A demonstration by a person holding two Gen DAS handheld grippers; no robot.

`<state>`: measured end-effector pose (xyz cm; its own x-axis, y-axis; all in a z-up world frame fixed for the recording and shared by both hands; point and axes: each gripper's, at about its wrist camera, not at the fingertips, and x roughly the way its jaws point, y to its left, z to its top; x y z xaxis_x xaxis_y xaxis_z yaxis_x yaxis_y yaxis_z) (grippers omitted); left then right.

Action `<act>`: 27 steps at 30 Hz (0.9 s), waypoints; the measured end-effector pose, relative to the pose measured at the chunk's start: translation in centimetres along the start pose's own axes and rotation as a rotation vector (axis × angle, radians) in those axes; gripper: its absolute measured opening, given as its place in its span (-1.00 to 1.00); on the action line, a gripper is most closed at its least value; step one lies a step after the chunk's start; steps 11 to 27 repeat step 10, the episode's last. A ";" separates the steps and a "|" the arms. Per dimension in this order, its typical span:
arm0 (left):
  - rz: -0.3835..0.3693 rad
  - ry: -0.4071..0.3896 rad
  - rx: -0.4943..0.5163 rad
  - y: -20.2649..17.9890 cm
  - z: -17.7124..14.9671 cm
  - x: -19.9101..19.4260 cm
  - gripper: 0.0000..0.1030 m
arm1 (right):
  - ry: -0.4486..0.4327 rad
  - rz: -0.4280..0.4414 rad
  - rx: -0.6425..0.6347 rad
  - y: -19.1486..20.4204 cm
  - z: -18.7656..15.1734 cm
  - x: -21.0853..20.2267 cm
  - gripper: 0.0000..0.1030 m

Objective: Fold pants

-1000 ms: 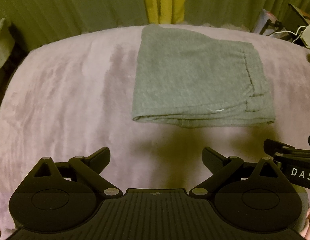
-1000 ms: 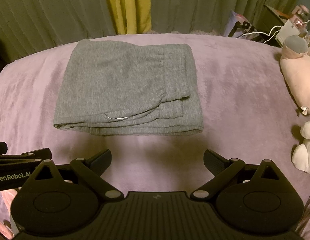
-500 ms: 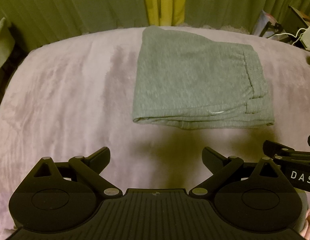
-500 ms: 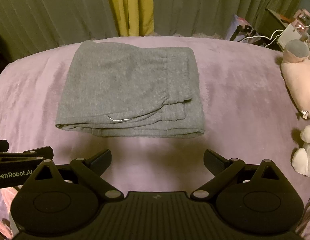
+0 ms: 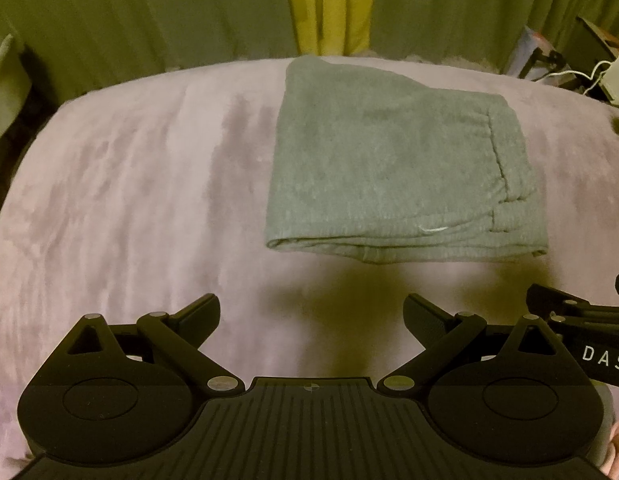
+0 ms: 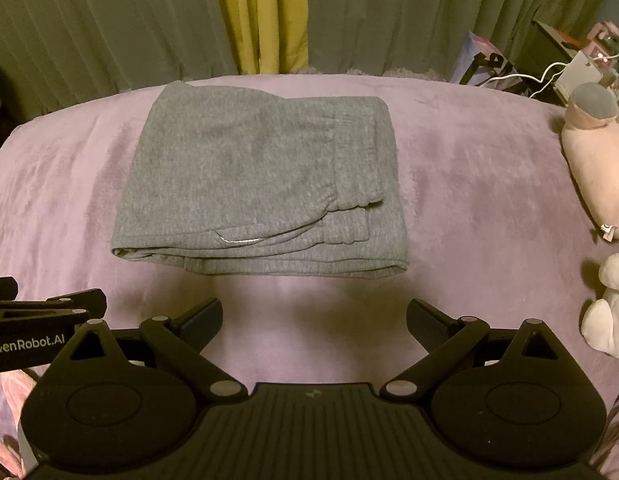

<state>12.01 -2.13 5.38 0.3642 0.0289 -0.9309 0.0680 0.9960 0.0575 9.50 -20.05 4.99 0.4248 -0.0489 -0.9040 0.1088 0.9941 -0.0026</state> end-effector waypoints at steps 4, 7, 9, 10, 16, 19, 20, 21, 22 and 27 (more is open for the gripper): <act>-0.002 -0.002 0.002 0.0 0.0 -0.1 0.96 | 0.000 0.002 -0.001 0.0 0.1 0.0 0.92; 0.004 -0.018 0.002 0.0 -0.1 -0.1 0.96 | -0.003 0.002 0.000 0.0 0.0 0.1 0.92; 0.009 -0.028 0.004 -0.1 -0.1 -0.2 0.96 | -0.002 0.003 0.001 0.0 0.0 0.1 0.92; 0.012 -0.031 0.006 -0.1 -0.1 -0.1 0.96 | -0.001 0.003 0.001 -0.1 0.0 0.1 0.92; 0.012 -0.031 0.006 -0.1 -0.1 -0.1 0.96 | -0.001 0.003 0.001 -0.1 0.0 0.1 0.92; 0.012 -0.031 0.006 -0.1 -0.1 -0.1 0.96 | -0.001 0.003 0.001 -0.1 0.0 0.1 0.92; 0.012 -0.031 0.006 -0.1 -0.1 -0.1 0.96 | -0.001 0.003 0.001 -0.1 0.0 0.1 0.92; 0.012 -0.031 0.006 -0.1 -0.1 -0.1 0.96 | -0.001 0.003 0.001 -0.1 0.0 0.1 0.92; 0.012 -0.031 0.006 -0.1 -0.1 -0.1 0.96 | -0.001 0.003 0.001 -0.1 0.0 0.1 0.92; 0.012 -0.031 0.006 -0.1 -0.1 -0.1 0.96 | -0.001 0.003 0.001 -0.1 0.0 0.1 0.92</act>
